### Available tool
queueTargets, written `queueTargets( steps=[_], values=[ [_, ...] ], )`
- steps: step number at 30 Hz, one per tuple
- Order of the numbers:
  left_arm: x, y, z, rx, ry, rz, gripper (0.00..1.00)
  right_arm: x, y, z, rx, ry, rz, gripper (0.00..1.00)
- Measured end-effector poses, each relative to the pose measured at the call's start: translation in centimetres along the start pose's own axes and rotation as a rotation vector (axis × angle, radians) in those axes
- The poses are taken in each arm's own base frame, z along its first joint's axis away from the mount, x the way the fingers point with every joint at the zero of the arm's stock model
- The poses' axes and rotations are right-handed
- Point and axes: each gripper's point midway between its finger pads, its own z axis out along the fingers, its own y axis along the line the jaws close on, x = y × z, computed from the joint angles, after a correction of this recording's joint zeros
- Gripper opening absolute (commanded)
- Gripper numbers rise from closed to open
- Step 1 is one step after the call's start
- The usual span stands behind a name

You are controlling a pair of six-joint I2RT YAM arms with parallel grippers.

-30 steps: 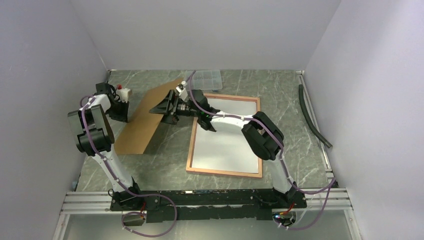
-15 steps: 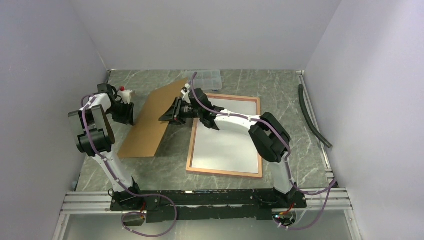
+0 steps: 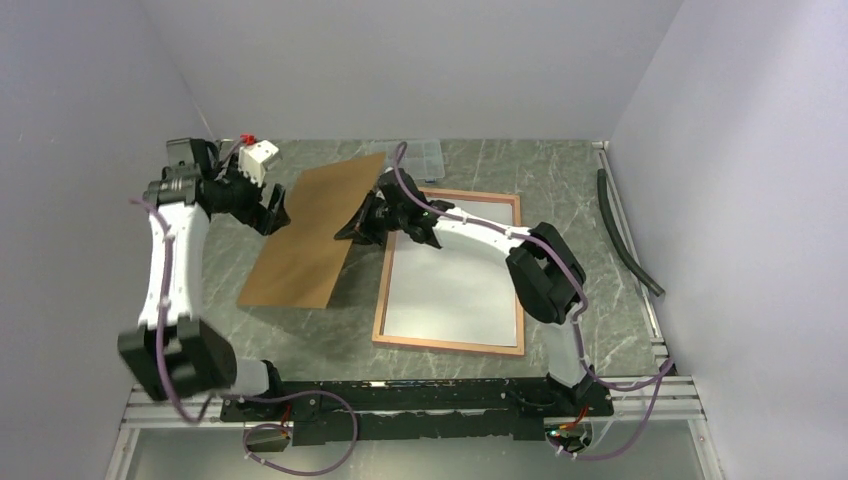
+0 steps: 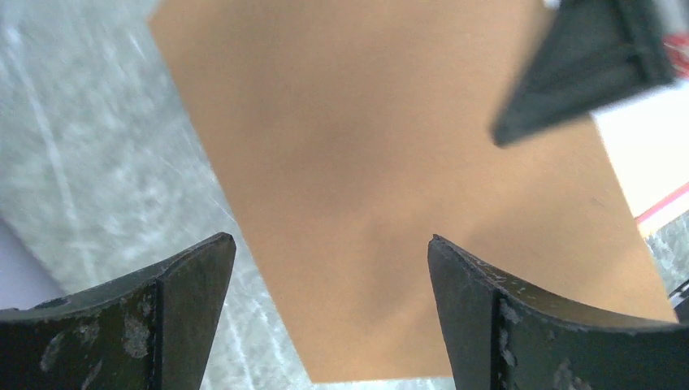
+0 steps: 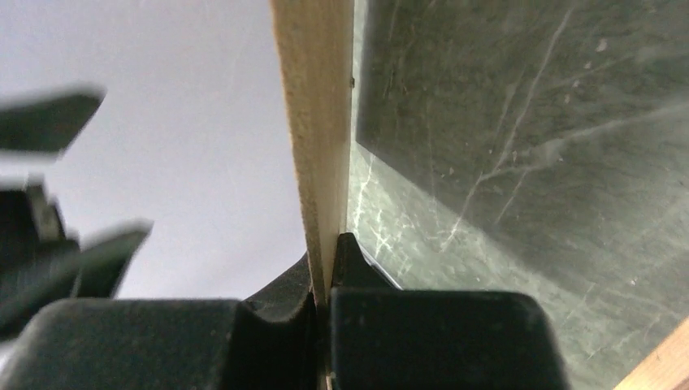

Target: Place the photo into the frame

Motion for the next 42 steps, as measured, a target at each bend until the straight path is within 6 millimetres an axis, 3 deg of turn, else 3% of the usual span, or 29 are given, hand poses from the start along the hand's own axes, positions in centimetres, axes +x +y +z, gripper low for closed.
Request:
queueTargets(
  steps=[3, 7, 11, 18, 25, 31, 38, 40, 42],
  values=[
    [-2.4, -3.6, -4.0, -0.002, -0.123, 0.19, 0.95, -1.5, 0.6, -1.1, 0.037, -0.056, 0.055, 0.0],
    [-3.3, -8.7, -8.8, 0.001, -0.237, 0.431, 0.95, -3.4, 2.1, -3.5, 0.056, -0.153, 0.143, 0.0],
    [-2.4, -12.2, -11.0, 0.008, -0.291, 0.604, 0.95, -4.9, 4.3, -5.3, 0.016, -0.221, 0.213, 0.0],
    [1.6, -16.2, -11.7, -0.01, -0.317, 0.886, 0.92, -5.1, 6.1, -5.7, -0.033, -0.231, 0.277, 0.0],
    [3.4, -16.1, -9.2, -0.013, -0.351, 1.023, 0.82, -4.0, 6.7, -5.4, -0.07, -0.192, 0.307, 0.0],
    [1.0, -14.2, -9.0, -0.095, -0.404, 1.094, 0.69, -2.6, 6.9, -5.1, -0.07, -0.159, 0.304, 0.0],
    [0.3, -13.1, -8.3, -0.118, -0.424, 1.093, 0.29, -0.7, 8.6, -5.7, -0.1, -0.138, 0.302, 0.0],
    [0.3, -13.0, -8.1, -0.12, -0.427, 1.09, 0.22, -0.8, 9.2, -6.1, -0.12, -0.145, 0.299, 0.03],
    [0.0, -12.8, -8.0, -0.132, -0.437, 1.103, 0.13, -1.0, 9.6, -6.3, -0.132, -0.158, 0.297, 0.13]
  ],
)
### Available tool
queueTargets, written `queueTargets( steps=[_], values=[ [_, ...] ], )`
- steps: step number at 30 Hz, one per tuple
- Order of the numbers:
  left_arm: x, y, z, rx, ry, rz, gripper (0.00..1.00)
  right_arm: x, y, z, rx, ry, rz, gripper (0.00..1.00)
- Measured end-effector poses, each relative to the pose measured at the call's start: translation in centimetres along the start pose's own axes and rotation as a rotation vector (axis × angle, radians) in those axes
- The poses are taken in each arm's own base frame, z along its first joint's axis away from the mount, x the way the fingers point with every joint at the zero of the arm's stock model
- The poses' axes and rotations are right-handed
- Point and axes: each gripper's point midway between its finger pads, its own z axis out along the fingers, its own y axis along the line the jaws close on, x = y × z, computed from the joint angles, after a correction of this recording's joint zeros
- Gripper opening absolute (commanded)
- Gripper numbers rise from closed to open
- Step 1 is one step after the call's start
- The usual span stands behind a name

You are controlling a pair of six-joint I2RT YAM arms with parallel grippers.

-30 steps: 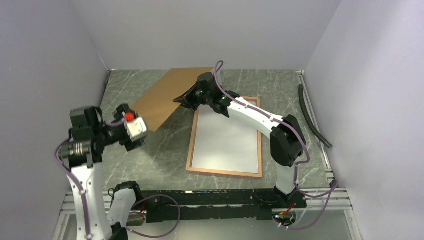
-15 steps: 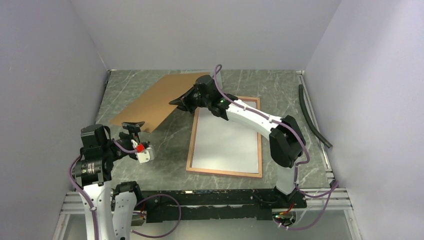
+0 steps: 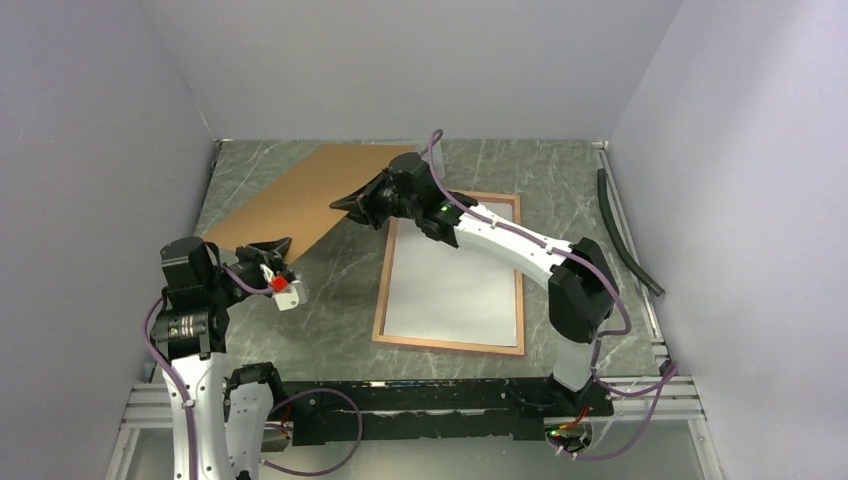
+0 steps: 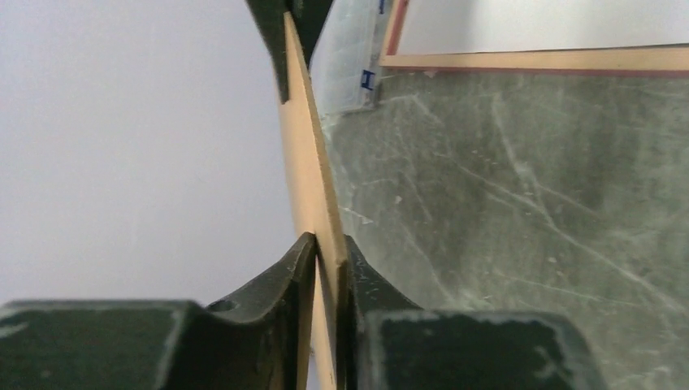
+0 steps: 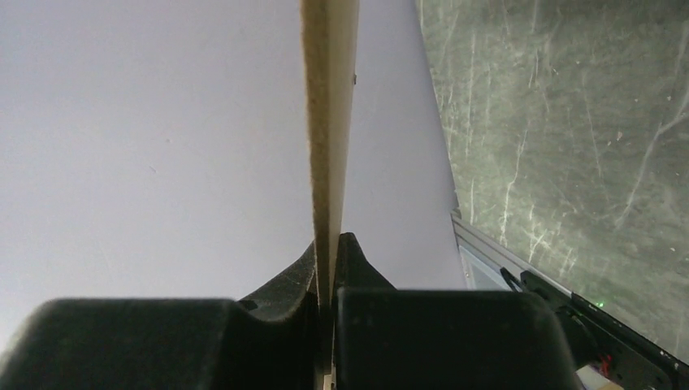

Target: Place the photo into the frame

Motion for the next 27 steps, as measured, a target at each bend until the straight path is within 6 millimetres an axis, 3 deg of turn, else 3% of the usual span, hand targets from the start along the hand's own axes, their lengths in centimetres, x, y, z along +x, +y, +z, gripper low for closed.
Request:
queueTargets(
  steps=[2, 5, 8, 13, 18, 22, 27],
  values=[
    [0.0, 0.7, 0.0, -0.023, -0.003, 0.023, 0.03, -0.1, 0.1, -0.1, -0.003, -0.006, 0.003, 0.32],
    [0.0, 1.6, 0.1, -0.053, -0.003, 0.034, 0.03, 0.6, 0.0, -0.3, -0.009, 0.015, -0.015, 0.54],
    [0.7, 0.8, 0.5, -0.043, -0.003, 0.006, 0.03, 2.2, -0.3, -0.6, -0.011, 0.072, -0.065, 0.68],
    [1.6, 0.5, 1.0, -0.039, 0.008, -0.011, 0.03, 4.4, 0.0, -3.0, -0.013, 0.186, -0.242, 0.99],
    [1.5, 1.0, 1.1, -0.052, 0.005, 0.007, 0.03, 3.6, 1.5, -7.2, -0.037, 0.272, -0.566, 1.0],
    [1.3, 1.0, 1.1, -0.052, -0.008, 0.014, 0.03, 0.8, 4.0, -11.3, -0.055, 0.194, -1.03, 1.0],
    [0.6, 1.5, 1.0, -0.054, -0.028, 0.023, 0.03, 1.4, 2.9, -18.7, -0.102, 0.118, -1.596, 1.0]
  ],
)
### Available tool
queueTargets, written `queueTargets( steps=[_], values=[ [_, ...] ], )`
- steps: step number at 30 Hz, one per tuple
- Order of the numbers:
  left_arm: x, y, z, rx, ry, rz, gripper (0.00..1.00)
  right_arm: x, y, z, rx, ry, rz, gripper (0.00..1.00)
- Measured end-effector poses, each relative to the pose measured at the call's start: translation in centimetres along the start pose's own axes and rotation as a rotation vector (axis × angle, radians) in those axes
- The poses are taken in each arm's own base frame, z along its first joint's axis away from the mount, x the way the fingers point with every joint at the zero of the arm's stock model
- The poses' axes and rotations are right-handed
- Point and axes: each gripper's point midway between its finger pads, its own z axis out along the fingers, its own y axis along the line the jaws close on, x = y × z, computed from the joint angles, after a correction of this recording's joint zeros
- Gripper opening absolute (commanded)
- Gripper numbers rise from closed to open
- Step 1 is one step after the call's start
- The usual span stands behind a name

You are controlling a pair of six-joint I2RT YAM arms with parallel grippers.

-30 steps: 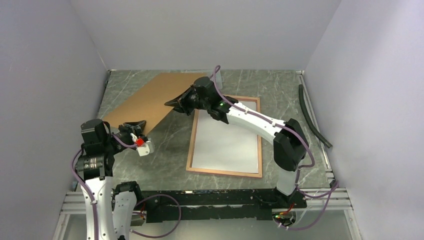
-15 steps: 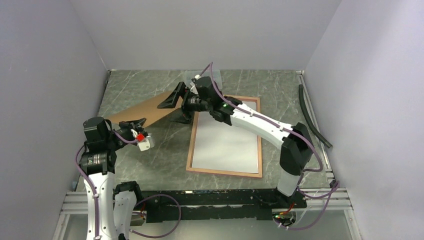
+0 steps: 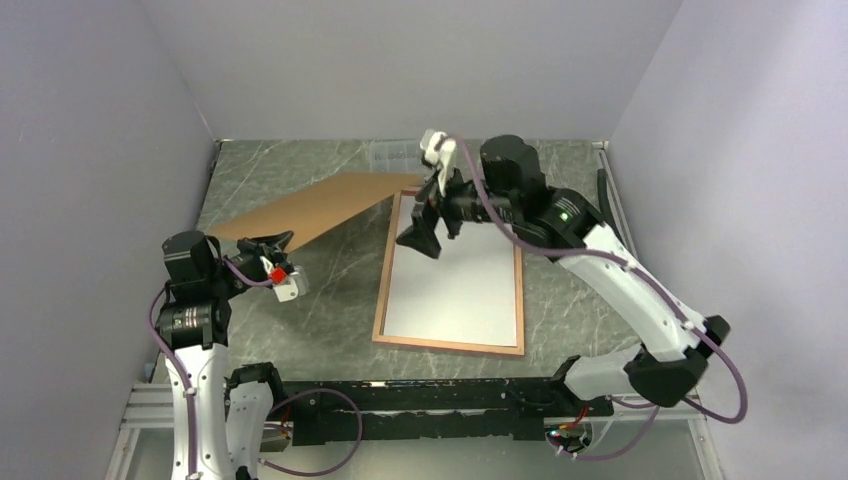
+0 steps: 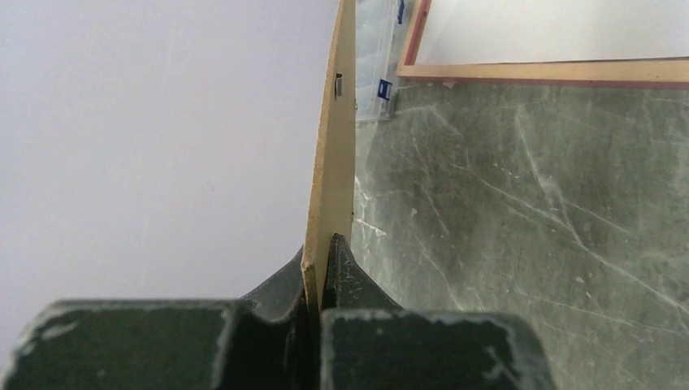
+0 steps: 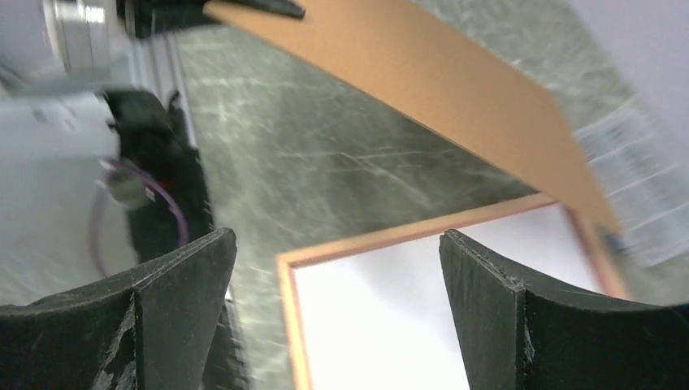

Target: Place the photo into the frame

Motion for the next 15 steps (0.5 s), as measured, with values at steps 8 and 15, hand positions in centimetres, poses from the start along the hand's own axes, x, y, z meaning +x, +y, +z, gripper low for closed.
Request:
queueTargets(
  steps=[8, 15],
  values=[
    [-1.9, 1.0, -0.2, 0.008, -0.065, 0.027, 0.03, 2.2, -1.1, 2.0, -0.044, 0.096, -0.448, 0.88],
    [-2.9, 0.2, -0.1, 0.084, -0.118, 0.021, 0.03, 7.0, -1.5, 7.3, -0.074, 0.269, -0.6, 0.73]
  ],
)
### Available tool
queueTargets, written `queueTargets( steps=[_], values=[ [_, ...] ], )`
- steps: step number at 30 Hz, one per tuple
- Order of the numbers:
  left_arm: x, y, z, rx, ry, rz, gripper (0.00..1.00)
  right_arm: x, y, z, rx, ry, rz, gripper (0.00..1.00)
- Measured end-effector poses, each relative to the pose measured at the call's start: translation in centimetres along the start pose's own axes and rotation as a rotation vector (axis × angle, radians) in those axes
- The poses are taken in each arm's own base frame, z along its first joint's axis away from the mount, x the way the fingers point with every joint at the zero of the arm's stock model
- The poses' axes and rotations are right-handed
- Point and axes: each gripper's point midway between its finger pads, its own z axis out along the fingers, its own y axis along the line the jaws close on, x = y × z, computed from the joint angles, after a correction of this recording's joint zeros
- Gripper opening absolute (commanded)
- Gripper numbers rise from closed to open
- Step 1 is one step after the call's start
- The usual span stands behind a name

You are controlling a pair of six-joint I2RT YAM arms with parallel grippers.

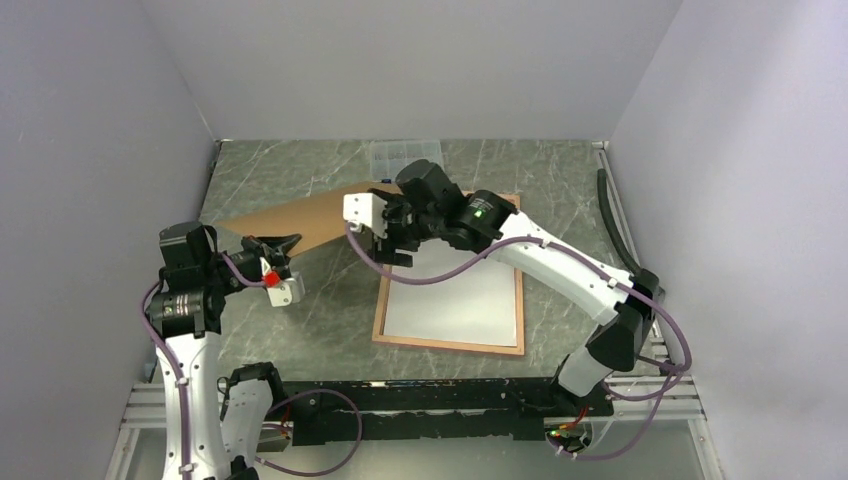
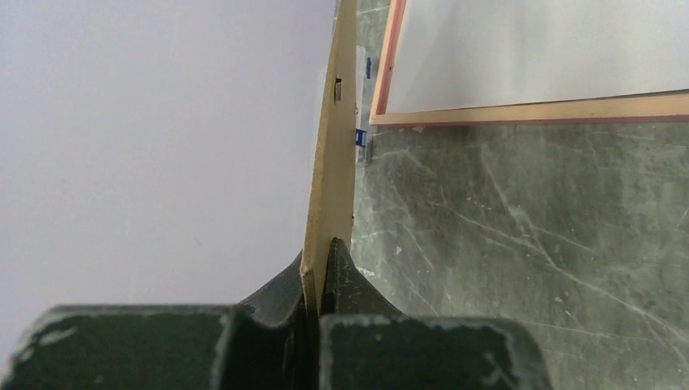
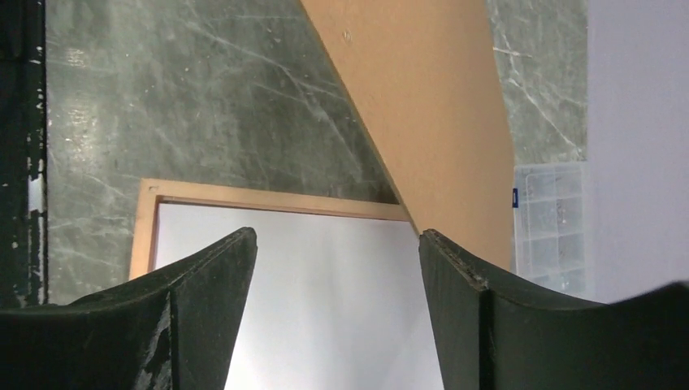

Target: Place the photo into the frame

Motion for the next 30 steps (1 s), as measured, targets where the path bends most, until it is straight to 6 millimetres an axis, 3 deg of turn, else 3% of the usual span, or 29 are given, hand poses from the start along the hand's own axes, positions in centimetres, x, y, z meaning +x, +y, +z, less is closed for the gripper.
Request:
queueTargets(
  steps=[7, 10, 16, 19, 21, 23, 27, 30],
  values=[
    [-0.6, -0.9, -0.2, 0.032, -0.007, 0.048, 0.03, -2.0, -0.7, 1.3, 0.07, -0.032, -0.112, 0.51],
    [-0.9, -1.4, -0.4, 0.042, -0.008, 0.06, 0.03, -2.5, -1.1, 2.0, 0.094, -0.039, -0.137, 0.49],
    [-1.2, -1.6, -0.5, 0.048, -0.013, 0.077, 0.03, -1.7, -0.2, 4.0, 0.073, -0.001, -0.147, 0.45],
    [-1.4, -1.6, -0.6, 0.05, -0.019, 0.089, 0.03, -1.7, 0.2, 4.4, 0.074, -0.001, -0.155, 0.3],
    [-1.4, -1.5, -0.6, 0.049, -0.017, 0.09, 0.03, -1.8, 0.4, 4.7, 0.086, 0.004, -0.174, 0.11],
    [-1.3, -1.2, -0.8, 0.044, -0.001, 0.096, 0.03, -1.9, 0.1, 5.1, 0.121, 0.022, -0.217, 0.0],
    [-0.6, -1.3, -1.0, 0.052, 0.033, 0.043, 0.03, -1.9, -0.6, 5.8, 0.199, 0.066, -0.313, 0.0],
    [-0.3, -1.0, -1.1, 0.045, 0.049, 0.049, 0.31, -2.0, -1.1, 6.2, 0.264, 0.064, -0.339, 0.0]
  ],
)
